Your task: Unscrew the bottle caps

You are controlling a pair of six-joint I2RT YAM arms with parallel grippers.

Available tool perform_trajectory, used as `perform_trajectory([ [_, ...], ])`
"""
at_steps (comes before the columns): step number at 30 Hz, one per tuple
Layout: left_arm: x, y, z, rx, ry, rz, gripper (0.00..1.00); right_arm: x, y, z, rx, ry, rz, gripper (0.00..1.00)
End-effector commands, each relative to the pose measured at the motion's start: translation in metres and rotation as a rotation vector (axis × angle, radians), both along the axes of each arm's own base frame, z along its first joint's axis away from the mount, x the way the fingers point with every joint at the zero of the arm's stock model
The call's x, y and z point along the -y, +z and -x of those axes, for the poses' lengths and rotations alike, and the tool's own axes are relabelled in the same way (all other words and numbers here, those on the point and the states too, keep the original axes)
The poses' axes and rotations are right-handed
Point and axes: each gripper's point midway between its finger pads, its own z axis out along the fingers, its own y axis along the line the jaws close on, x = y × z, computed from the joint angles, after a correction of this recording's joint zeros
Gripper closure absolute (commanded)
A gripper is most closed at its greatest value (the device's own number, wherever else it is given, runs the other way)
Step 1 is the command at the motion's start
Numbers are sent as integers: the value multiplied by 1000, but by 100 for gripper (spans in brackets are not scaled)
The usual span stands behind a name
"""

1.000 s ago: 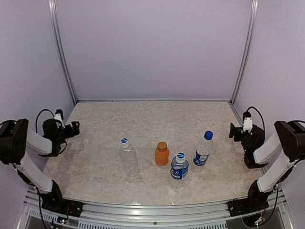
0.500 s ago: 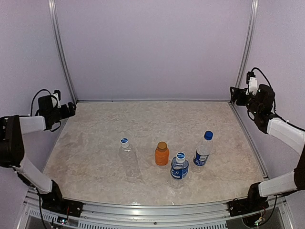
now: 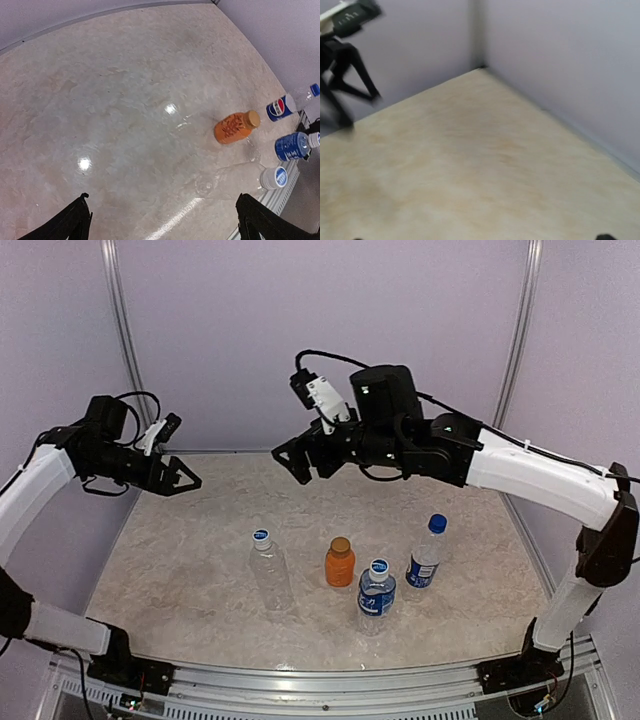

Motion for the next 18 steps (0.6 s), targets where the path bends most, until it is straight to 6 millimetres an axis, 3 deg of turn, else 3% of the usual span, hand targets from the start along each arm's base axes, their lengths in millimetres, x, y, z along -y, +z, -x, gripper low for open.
perform_trajectory([
  [1,24,3,71,10,-144,-72,1,-51,-88,24,-68,-18,364,1],
  [4,23,17,84,43,-139,-49,1,-74,-93,27,-45,-43,402,1],
  [6,23,15,88,27,-135,-45,1,-82,-95,30,-41,-37,394,1],
  [12,24,6,91,3,-140,-39,1,-92,-110,42,-91,21,380,1],
  [18,25,6,89,7,-146,-42,1,-96,-132,55,-165,78,383,15],
])
